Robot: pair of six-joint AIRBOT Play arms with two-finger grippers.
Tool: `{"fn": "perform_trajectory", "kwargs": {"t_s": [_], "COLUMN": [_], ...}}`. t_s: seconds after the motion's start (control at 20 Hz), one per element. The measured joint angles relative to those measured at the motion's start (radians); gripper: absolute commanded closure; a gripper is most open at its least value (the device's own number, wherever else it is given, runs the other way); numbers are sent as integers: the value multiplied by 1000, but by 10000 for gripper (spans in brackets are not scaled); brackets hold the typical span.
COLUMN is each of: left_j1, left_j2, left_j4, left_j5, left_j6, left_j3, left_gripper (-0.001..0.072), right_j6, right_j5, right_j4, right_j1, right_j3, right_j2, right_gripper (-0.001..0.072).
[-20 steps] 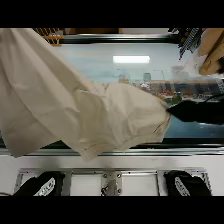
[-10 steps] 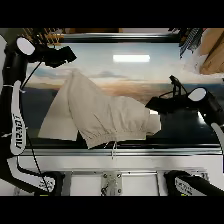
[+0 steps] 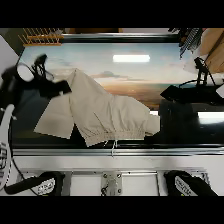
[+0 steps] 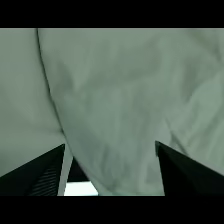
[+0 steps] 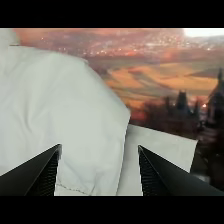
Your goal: Fold the clothes and pants, and hang the long-sleeved shirts on hangers.
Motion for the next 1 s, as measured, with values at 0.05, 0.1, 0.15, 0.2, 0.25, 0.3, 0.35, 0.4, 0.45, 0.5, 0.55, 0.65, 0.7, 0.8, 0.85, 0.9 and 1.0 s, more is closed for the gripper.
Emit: {"fn": "perform_trajectory", "kwargs": {"t_s": [0.05,0.1,0.15,0.2,0.25,0.3,0.35,0.4,0.45,0.5,0.55,0.65,0.7,0.8,0.85,0.9,1.0], "left_j1": [-14,-25,-32,-38,-43,-45,-47,-50,-55,-63,-78,-122,-148,-194,-217,-237,-266], "left_j2": [45,85,118,147,169,186,196,200,201,197,190,170,159,132,116,99,67], "left_j4": [3,-2,-23,-59,-100,-142,-175,-204,-226,-243,-255,-287,-310,-345,-355,-362,-357], "left_j5": [15,33,54,82,109,141,166,185,202,215,231,254,270,291,299,302,320], "left_j6": [-14,-30,-44,-52,-60,-63,-63,-63,-62,-59,-59,-58,-58,-58,-58,-59,-55], "left_j3": [-120,-232,-325,-414,-485,-550,-597,-636,-665,-685,-700,-717,-721,-723,-716,-705,-679], "left_gripper": [106,106,107,107,107,107,107,107,107,107,106,107,107,107,109,165,697], "right_j6": [-1,-4,-5,-6,-7,-7,-7,-7,-7,-7,-7,-7,-7,-7,-7,-7,-7], "right_j5": [9,14,18,22,24,28,29,29,30,30,31,32,32,32,32,34,54], "right_j4": [-2,-3,-6,-7,-7,-9,-8,-2,1,9,14,21,24,28,29,29,31], "right_j1": [-2,-2,-3,-4,-4,-4,-4,-4,-4,-4,-4,-4,-4,-5,-5,-5,-6], "right_j3": [-13,-23,-31,-35,-39,-42,-44,-45,-47,-47,-48,-48,-48,-48,-48,-48,-49], "right_j2": [29,52,72,87,98,106,111,116,119,121,122,124,126,130,133,135,139], "right_gripper": [189,189,190,190,190,190,190,207,211,211,211,210,210,209,208,207,205]}}
